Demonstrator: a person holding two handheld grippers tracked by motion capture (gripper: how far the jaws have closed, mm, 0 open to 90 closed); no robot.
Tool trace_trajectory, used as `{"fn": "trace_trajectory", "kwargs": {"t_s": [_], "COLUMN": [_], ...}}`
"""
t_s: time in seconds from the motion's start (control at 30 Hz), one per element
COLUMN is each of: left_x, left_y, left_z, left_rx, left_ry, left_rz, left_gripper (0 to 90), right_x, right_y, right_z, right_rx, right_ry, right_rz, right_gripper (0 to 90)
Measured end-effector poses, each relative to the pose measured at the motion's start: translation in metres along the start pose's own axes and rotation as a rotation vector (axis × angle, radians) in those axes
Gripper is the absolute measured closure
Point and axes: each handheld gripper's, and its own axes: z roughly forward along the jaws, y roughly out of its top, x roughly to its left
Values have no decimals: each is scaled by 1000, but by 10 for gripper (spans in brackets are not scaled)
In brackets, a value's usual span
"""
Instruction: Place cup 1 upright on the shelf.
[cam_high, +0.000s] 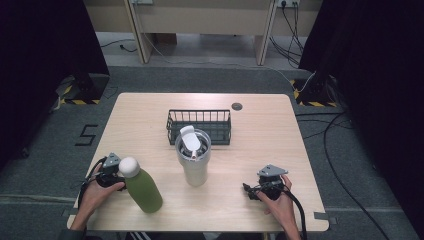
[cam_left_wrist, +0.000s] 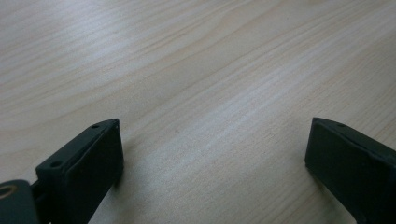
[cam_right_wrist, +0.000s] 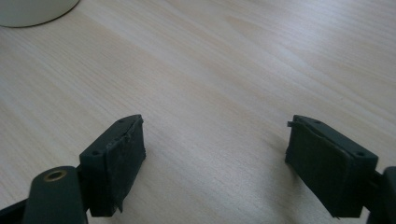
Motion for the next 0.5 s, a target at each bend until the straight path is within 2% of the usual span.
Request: {"fn": "trace_trajectory", "kwargs": {"t_s": [0.1, 0.17, 0.2, 0.27, 0.3, 0.37, 0.4, 0.5], "left_x": [0, 0, 0, 0, 0, 0, 0, 0], "left_y": [0, 0, 0, 0, 0, 0, 0, 0], "left_z": [0, 0, 0, 0, 0, 0, 0, 0], "left_rx": [1, 1, 0, 0, 0, 0, 0, 0], "left_ry": [0, 0, 0, 1, 1, 0, 0, 0], "left_rz": [1, 2, 0, 0, 0, 0, 0, 0], "left_gripper": [37, 37, 37, 37, 37, 37, 37, 37], "right_x": [1, 1, 3, 5, 5, 7, 11, 16], "right_y": [0, 0, 2, 3, 3, 5, 8, 12], "right_z": [0, -1, -4, -6, -6, -9, -12, -14], "right_rx": [-6, -26, -59, -97, -97, -142, -162, -188], "right_ry": [-13, -8, 1, 14, 14, 35, 39, 49], "right_rz": [-7, -20, -21, -26, -26, -22, -42, -57], "right_gripper": [146, 169, 156, 151, 151, 153, 152, 153]}}
